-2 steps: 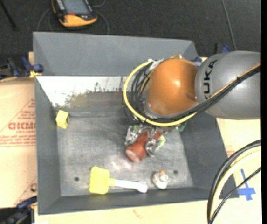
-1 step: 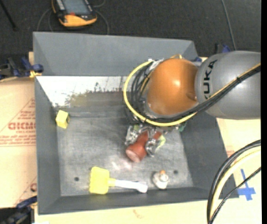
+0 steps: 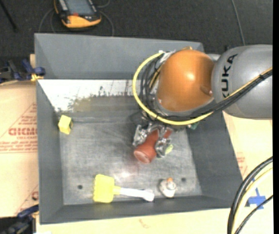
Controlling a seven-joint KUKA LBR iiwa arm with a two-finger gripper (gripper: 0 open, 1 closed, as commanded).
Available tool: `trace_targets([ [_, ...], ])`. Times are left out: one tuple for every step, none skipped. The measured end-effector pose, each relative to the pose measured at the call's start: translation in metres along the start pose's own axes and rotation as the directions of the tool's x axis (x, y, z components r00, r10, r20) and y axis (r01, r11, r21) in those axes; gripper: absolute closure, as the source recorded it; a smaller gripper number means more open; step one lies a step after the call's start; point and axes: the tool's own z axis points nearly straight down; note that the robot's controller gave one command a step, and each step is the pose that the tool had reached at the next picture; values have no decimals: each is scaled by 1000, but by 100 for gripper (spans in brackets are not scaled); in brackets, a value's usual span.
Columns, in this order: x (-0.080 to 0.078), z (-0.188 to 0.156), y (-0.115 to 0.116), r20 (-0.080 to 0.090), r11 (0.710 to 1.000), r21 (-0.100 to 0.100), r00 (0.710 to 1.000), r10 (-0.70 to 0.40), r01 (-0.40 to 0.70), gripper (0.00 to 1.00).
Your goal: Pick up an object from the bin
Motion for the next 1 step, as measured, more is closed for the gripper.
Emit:
trace_targets([
  [-6, -102, 10, 13, 1000, 19, 1000, 15, -15, 100],
])
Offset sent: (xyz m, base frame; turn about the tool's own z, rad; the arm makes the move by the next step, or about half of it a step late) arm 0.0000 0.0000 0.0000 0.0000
